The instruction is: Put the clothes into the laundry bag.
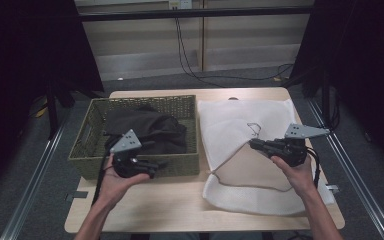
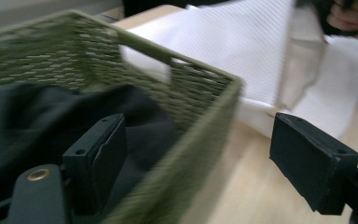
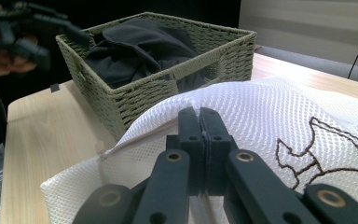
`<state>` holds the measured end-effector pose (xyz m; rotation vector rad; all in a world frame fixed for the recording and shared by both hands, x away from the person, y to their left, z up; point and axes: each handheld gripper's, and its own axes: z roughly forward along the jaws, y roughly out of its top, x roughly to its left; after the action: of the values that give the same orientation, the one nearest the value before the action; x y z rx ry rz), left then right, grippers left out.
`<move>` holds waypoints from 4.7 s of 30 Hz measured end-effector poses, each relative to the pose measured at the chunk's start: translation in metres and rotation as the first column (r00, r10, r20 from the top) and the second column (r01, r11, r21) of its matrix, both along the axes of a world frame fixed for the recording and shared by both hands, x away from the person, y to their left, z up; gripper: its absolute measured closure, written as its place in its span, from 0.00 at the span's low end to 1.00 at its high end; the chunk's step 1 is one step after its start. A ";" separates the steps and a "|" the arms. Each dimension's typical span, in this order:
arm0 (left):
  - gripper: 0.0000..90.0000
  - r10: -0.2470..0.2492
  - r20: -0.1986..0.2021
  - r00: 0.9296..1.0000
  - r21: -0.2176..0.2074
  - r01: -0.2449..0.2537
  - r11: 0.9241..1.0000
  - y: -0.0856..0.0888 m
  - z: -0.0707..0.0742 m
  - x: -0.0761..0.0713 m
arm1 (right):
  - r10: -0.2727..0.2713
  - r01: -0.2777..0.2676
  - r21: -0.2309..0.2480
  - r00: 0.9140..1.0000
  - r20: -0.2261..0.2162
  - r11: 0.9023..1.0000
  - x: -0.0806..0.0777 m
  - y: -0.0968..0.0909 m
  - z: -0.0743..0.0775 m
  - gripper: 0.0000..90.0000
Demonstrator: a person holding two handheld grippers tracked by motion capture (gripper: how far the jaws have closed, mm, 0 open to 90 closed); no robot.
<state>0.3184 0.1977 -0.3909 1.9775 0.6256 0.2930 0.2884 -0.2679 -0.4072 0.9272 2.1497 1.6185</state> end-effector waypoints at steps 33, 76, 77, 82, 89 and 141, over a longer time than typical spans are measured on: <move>0.06 0.023 -0.171 0.985 0.231 0.017 0.973 0.048 -0.007 0.119 | 0.016 -0.017 -0.027 1.000 -0.024 1.000 0.005 0.007 -0.008 0.99; 0.00 -0.026 -0.289 0.957 0.585 0.198 0.786 0.007 -0.073 0.131 | 0.022 -0.025 -0.062 0.998 -0.055 0.998 0.009 0.009 -0.015 0.99; 0.00 -0.026 -0.289 0.957 0.585 0.198 0.786 0.007 -0.073 0.131 | 0.022 -0.025 -0.062 0.998 -0.055 0.998 0.009 0.009 -0.015 0.99; 0.00 -0.004 -0.319 0.948 0.601 0.206 0.772 0.004 -0.075 0.135 | 0.025 -0.028 -0.063 0.998 -0.057 0.998 0.009 0.009 -0.016 0.99; 0.14 0.052 -0.339 0.939 0.642 0.191 0.742 0.000 -0.071 0.140 | 0.030 -0.033 -0.062 0.998 -0.059 0.998 0.009 0.010 -0.017 0.99; 0.76 0.163 -0.158 0.974 0.264 -0.117 0.957 0.042 -0.006 0.124 | 0.014 -0.017 -0.063 0.998 -0.053 0.998 0.009 0.010 -0.016 0.99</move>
<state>0.4423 0.2393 -0.3965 2.2257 0.8838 0.2966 0.2973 -0.2578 -0.4227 0.9461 2.2351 1.5396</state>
